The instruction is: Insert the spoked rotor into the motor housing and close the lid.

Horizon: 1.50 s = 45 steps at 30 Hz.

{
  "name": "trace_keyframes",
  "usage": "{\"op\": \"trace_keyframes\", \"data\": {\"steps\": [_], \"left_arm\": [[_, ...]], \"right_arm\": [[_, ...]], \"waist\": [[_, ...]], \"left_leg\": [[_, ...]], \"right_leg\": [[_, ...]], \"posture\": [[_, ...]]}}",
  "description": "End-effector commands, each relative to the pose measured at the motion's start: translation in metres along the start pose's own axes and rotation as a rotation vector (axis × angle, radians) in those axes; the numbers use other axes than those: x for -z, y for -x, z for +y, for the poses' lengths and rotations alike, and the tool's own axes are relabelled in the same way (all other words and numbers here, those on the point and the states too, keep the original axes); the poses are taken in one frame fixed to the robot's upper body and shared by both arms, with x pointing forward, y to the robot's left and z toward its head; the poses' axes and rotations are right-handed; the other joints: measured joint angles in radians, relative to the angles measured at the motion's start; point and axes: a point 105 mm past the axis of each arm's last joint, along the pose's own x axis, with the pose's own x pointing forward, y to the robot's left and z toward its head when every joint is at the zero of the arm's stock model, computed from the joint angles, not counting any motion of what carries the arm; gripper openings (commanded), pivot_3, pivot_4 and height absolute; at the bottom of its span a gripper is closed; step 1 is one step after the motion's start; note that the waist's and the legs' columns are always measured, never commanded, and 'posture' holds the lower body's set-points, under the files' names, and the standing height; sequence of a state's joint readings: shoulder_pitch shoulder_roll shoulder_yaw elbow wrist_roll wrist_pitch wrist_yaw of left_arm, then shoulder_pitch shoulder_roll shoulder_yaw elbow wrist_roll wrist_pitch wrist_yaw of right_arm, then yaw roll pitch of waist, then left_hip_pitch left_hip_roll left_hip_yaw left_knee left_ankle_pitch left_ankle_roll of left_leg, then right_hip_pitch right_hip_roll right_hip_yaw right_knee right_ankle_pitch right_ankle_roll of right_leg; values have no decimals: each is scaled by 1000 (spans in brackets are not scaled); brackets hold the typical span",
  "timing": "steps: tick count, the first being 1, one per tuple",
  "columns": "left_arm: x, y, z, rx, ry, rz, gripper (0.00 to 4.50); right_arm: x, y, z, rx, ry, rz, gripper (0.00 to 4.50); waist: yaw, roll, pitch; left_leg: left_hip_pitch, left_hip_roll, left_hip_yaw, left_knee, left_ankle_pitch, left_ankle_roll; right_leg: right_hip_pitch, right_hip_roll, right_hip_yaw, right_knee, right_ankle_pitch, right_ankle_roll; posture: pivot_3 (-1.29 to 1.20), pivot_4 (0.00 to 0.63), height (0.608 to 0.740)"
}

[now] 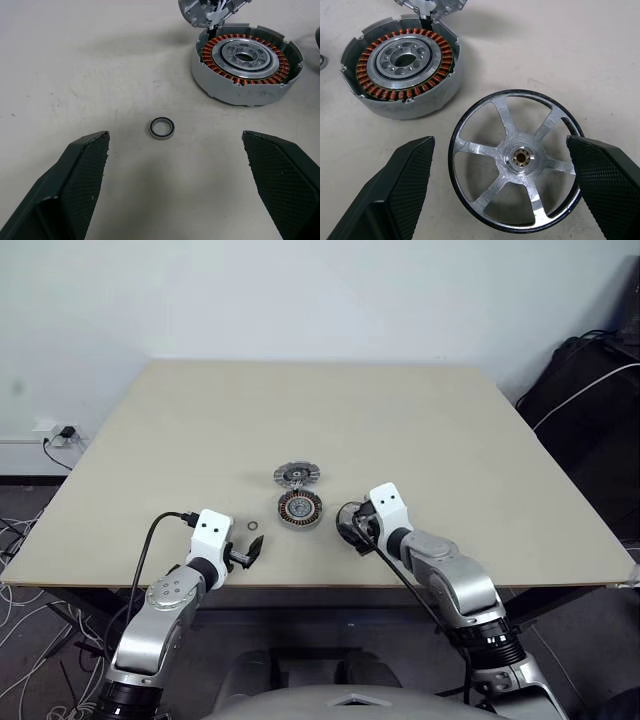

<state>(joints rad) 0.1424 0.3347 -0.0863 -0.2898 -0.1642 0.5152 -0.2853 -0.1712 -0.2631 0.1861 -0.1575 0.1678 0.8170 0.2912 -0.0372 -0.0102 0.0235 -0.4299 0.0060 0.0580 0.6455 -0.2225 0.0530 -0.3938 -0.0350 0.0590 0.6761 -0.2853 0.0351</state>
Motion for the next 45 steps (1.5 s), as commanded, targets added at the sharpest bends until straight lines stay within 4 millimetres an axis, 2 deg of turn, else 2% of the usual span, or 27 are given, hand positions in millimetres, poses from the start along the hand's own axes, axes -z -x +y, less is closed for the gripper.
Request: {"op": "trace_keyframes", "data": {"steps": [1,22,27,38,45], "left_arm": [[-13,1,0,0,-15,-46,4491],[-11,-4,-7,15,-16,-39,4491],[-10,-15,-8,28,-24,-40,4491],[-5,-48,3,16,-67,-10,4491],[0,-62,0,60,-45,19,4491]], "right_arm": [[-13,4,-2,16,7,-45,4495],[-13,4,-2,30,-8,-42,4495],[-12,4,-1,29,-9,-40,4495],[-15,3,-2,29,0,-44,4495],[-14,5,-2,41,-16,-48,4495]], "waist": [[0,0,0],[0,0,0],[1,0,0],[2,0,-1],[2,0,-1]], "left_leg": [[0,0,0,0,0,0],[0,0,0,2,0,0],[1,-1,0,2,0,0],[1,-1,0,5,1,2],[1,-1,0,5,1,2]], "right_leg": [[0,0,0,0,0,0],[1,0,-1,1,0,1],[1,1,-1,1,1,1],[2,3,-4,2,4,8],[2,3,-4,2,5,8]], "posture": [[0,0,740],[0,0,740],[0,0,740],[0,0,740],[0,0,740]]}}
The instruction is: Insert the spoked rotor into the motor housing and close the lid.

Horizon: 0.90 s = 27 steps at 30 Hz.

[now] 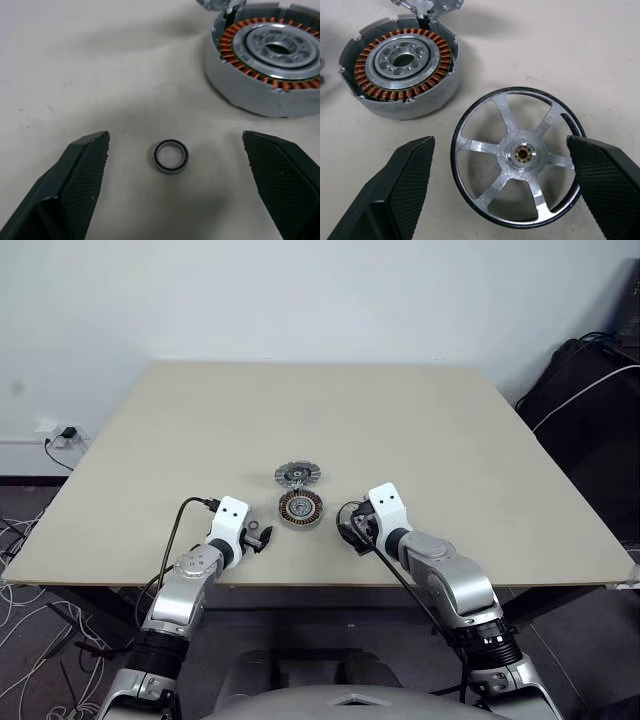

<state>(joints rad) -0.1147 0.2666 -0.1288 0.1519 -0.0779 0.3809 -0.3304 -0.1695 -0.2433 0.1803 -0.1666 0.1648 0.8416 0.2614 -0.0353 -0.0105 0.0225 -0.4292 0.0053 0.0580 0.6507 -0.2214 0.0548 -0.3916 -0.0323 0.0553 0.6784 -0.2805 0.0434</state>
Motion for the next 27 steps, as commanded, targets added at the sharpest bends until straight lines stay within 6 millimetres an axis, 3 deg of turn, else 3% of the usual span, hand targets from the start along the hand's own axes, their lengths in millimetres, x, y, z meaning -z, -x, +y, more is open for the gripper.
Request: {"op": "trace_keyframes", "data": {"steps": [1,8,11,21,24,27], "left_arm": [[-11,-6,-4,28,-17,-32,4491],[-1,-8,-4,24,-36,19,4491],[2,-6,-3,16,-41,28,3871],[12,3,-1,1,-35,54,669],[8,7,-3,4,-38,43,669],[-11,12,-11,46,-35,-18,669]], "right_arm": [[-15,6,-3,20,-1,-57,4495],[-16,7,-3,29,-11,-63,4495],[-16,7,-2,29,-13,-64,4500],[-16,7,1,23,-13,-59,4500],[-16,7,1,23,-13,-58,4500],[-16,7,1,23,-13,-56,4500]], "waist": [[0,0,0],[0,0,-1],[-1,1,-2],[-4,3,-6],[-4,3,-7],[-4,3,-7]], "left_leg": [[0,0,0,0,0,0],[0,0,0,0,0,0],[0,0,0,0,0,0],[0,0,0,0,0,0],[0,0,0,-1,0,0],[0,0,0,-1,0,0]], "right_leg": [[0,0,0,0,0,0],[0,-1,1,0,1,1],[0,-2,2,0,1,1],[0,-3,3,0,-1,-4],[0,-3,3,0,-1,-4],[-1,-4,4,0,-2,-5]], "posture": [[0,0,740],[0,0,740],[0,0,740],[0,0,740],[0,0,740],[0,0,740]]}}
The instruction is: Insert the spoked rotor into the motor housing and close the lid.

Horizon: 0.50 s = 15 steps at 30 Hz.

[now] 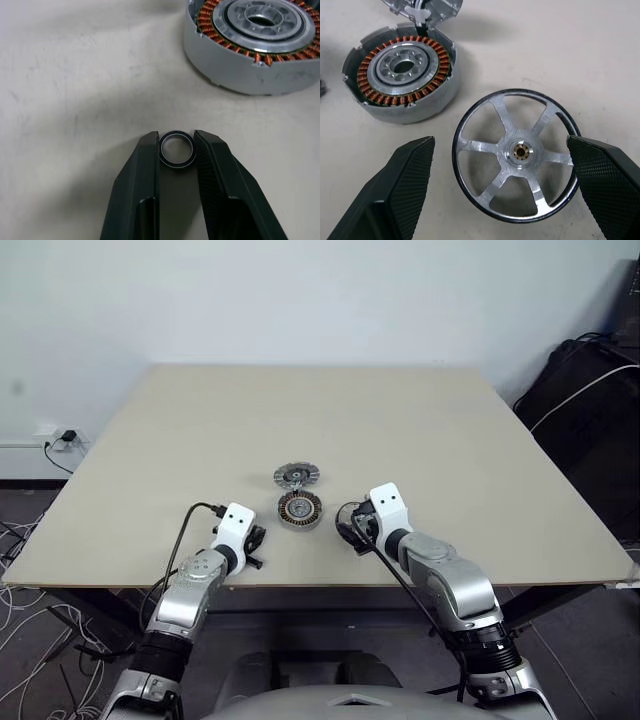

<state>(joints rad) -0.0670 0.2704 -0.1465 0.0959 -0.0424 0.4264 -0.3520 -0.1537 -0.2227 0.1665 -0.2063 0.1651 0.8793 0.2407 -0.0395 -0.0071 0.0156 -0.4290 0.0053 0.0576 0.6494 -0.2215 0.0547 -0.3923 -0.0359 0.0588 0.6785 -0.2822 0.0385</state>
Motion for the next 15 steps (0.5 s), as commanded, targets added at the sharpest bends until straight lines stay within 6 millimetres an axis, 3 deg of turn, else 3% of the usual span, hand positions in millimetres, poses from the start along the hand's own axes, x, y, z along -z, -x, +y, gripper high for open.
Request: {"op": "trace_keyframes", "data": {"steps": [1,4,8,15], "left_arm": [[-30,7,-6,39,-8,-94,669],[-56,8,-17,92,-17,-166,669],[-88,-5,-29,140,-38,-236,669],[-105,-27,-47,217,-49,-244,669]], "right_arm": [[-16,4,-1,7,11,-57,4500],[-16,3,0,4,13,-56,4500],[-17,1,1,-2,15,-54,4500],[-19,1,1,2,16,-63,4500]], "waist": [[1,0,0],[5,0,0],[10,0,0],[6,0,0]], "left_leg": [[0,0,0,0,0,0],[-1,0,0,0,0,0],[-1,-1,0,0,0,0],[-2,-1,0,1,1,2]], "right_leg": [[0,0,0,0,0,0],[-1,-1,-1,0,0,0],[0,-3,-2,0,0,0],[0,0,-2,0,3,5]], "posture": [[0,0,740],[0,0,740],[0,0,740],[0,0,740]]}}
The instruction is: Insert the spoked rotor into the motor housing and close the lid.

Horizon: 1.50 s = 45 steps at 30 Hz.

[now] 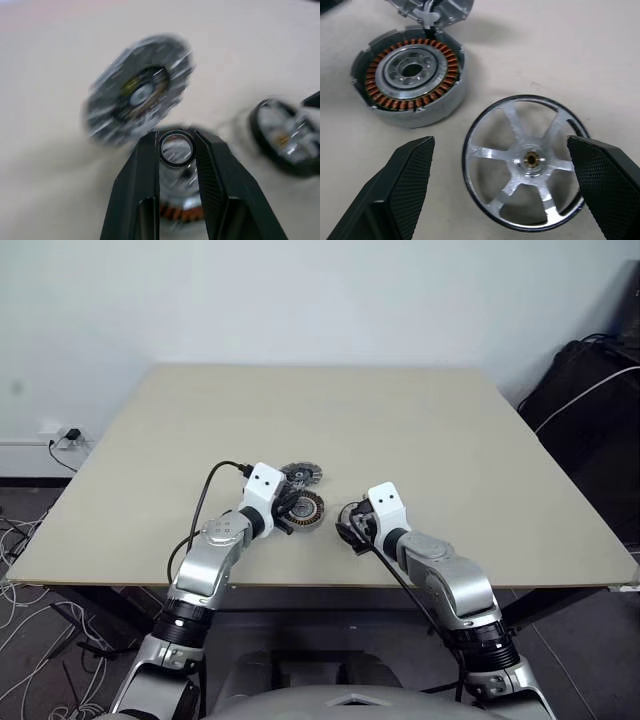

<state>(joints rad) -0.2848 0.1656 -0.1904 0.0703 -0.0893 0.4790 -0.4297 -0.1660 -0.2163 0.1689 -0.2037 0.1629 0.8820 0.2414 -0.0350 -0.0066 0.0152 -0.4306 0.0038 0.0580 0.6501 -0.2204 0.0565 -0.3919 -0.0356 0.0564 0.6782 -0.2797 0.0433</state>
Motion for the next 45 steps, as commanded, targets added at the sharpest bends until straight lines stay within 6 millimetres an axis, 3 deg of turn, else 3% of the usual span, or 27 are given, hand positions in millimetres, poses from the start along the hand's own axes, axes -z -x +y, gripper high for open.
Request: {"op": "trace_keyframes", "data": {"steps": [1,9,19,25,29,32,37,38,40,45], "left_arm": [[-12,-12,-4,29,-34,-30,669],[-3,-34,-3,13,-58,24,669],[15,-40,-3,14,-50,95,669],[3,-38,-5,22,-38,31,2657],[-9,-32,-9,38,-25,-27,2657],[-8,-27,-9,33,-26,-31,2009],[-7,-11,-8,12,-16,-53,373],[-7,-6,-7,1,-10,-62,44],[-8,4,-5,-15,8,-85,0],[-3,33,-6,-60,-15,-128,0]], "right_arm": [[-15,2,-1,9,12,-58,4500],[-16,6,-5,29,10,-73,4500],[-16,7,-6,36,9,-79,4500],[-16,7,-7,38,7,-76,4500],[-15,6,-6,36,5,-72,4500],[-13,6,-6,32,3,-67,4500],[-14,5,0,3,2,-66,4500],[-14,4,2,-3,2,-65,4315],[-16,2,6,-24,7,-64,3889],[-30,-10,27,-107,59,-76,2248]], "waist": [[1,0,0],[5,-1,0],[6,-1,0],[8,-1,1],[8,-1,1],[7,-1,1],[5,-1,1],[4,-1,1],[1,-1,1],[-8,0,0]], "left_leg": [[0,0,0,0,2,3],[0,-1,1,1,4,7],[0,-1,1,1,4,7],[0,-1,1,1,2,4],[-1,-1,1,1,1,2],[0,-1,1,1,1,2],[0,-1,1,1,1,2],[0,-1,1,1,1,2],[0,-1,1,1,1,2],[0,-1,1,0,1,2]], "right_leg": [[0,1,-1,0,0,0],[1,2,-2,0,2,4],[0,0,-2,0,2,4],[0,-1,-2,0,2,4],[0,-1,-1,0,2,4],[0,-1,0,0,2,3],[0,-2,1,0,2,3],[0,-2,1,0,2,3],[0,-2,1,0,1,2],[0,-3,2,0,-1,-2]], "posture": [[0,0,740],[0,0,740],[0,0,740],[0,0,740],[0,0,740],[0,0,740],[0,0,740],[0,0,740],[0,0,740],[0,0,740]]}}
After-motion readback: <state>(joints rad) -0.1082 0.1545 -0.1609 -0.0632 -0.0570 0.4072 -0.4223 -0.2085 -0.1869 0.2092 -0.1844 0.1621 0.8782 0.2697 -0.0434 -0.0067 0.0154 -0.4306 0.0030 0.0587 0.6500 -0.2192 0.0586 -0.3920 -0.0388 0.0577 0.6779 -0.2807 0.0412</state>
